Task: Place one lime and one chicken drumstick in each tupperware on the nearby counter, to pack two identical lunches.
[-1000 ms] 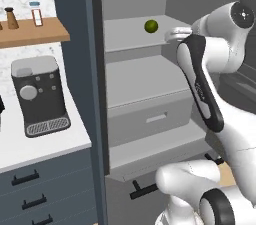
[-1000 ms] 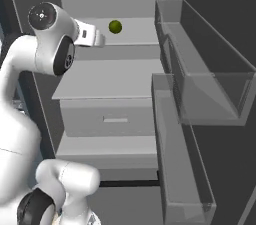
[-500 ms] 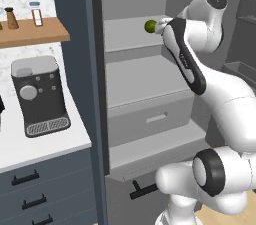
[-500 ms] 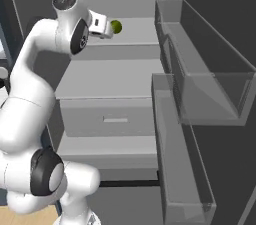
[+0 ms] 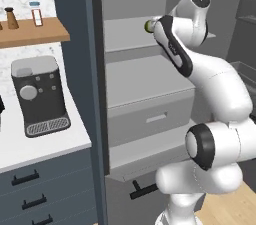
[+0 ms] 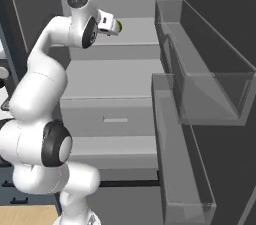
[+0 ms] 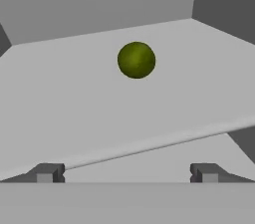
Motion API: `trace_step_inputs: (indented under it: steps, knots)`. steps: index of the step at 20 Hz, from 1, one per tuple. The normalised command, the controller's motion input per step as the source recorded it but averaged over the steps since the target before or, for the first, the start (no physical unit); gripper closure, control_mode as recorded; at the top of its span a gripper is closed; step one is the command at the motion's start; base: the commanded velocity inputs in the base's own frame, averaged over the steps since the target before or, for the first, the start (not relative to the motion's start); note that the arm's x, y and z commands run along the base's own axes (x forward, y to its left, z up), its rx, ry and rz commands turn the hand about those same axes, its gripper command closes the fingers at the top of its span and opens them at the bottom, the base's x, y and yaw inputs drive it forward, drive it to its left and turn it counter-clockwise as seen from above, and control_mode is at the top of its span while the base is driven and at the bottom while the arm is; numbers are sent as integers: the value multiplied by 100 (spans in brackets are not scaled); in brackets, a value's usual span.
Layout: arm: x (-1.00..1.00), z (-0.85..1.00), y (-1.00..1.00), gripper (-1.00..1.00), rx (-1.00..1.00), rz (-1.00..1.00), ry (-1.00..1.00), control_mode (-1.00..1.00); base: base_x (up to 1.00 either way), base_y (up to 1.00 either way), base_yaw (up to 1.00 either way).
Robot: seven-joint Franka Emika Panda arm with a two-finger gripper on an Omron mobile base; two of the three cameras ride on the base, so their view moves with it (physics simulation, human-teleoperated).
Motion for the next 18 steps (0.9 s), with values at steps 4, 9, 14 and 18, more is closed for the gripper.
trace_step_inputs:
  steps: [4, 9, 14, 18]
  knots:
    - [69, -1, 0, -100, 0, 0, 0, -100, 0, 0, 0]
    - [69, -2, 0, -100, 0, 0, 0, -100, 0, 0, 0]
    - [66, -11, -1, -100, 0, 0, 0, -100, 0, 0, 0]
    - [62, -7, -2, -100, 0, 0, 0, -100, 0, 0, 0]
